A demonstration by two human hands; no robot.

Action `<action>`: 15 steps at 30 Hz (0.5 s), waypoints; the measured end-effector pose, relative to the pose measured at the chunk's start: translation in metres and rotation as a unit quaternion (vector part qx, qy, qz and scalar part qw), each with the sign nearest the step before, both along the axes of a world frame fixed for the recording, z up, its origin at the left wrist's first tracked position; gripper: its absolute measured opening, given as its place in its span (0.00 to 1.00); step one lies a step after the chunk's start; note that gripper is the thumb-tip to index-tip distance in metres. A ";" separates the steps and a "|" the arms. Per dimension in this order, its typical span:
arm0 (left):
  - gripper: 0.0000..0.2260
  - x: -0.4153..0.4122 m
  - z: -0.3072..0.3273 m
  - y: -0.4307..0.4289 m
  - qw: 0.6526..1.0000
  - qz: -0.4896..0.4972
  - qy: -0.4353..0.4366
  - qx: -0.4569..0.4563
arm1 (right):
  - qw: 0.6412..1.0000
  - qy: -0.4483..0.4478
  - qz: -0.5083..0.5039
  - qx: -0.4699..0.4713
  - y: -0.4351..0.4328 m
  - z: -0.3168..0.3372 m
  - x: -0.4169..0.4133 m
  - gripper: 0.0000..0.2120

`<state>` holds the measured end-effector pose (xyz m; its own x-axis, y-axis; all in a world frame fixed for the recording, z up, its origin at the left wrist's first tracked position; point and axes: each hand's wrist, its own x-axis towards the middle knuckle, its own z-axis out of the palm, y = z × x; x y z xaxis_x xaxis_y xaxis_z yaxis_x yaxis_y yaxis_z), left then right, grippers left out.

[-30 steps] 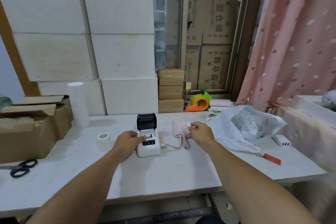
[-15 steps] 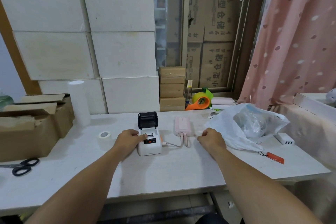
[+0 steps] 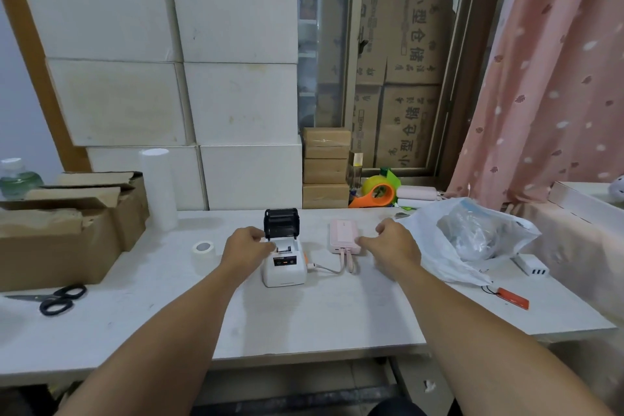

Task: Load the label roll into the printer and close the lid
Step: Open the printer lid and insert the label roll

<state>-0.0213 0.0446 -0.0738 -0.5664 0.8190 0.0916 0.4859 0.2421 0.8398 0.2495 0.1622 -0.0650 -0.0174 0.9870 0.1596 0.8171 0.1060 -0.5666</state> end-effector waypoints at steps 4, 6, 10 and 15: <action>0.13 -0.022 0.016 -0.019 0.980 0.045 0.192 0.010 | 0.999 0.030 0.006 0.040 -0.006 0.012 -0.021 0.21; 0.12 -0.041 0.020 -0.034 0.953 0.063 0.295 -0.013 | 0.998 0.038 0.022 0.050 -0.010 0.014 -0.034 0.18; 0.10 -0.083 0.014 -0.061 0.931 0.077 0.354 -0.052 | 0.996 0.048 0.056 0.058 -0.018 0.012 -0.061 0.14; 0.13 -0.100 0.000 -0.070 0.941 0.044 0.325 -0.084 | 0.994 0.033 0.089 0.054 -0.024 0.005 -0.087 0.11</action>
<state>-0.1217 -0.0256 -0.0742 -0.5026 0.8049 0.3155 0.8550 0.4090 0.3188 0.1621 0.1379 -0.0600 -0.1766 0.9464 0.2705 0.7408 0.3088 -0.5965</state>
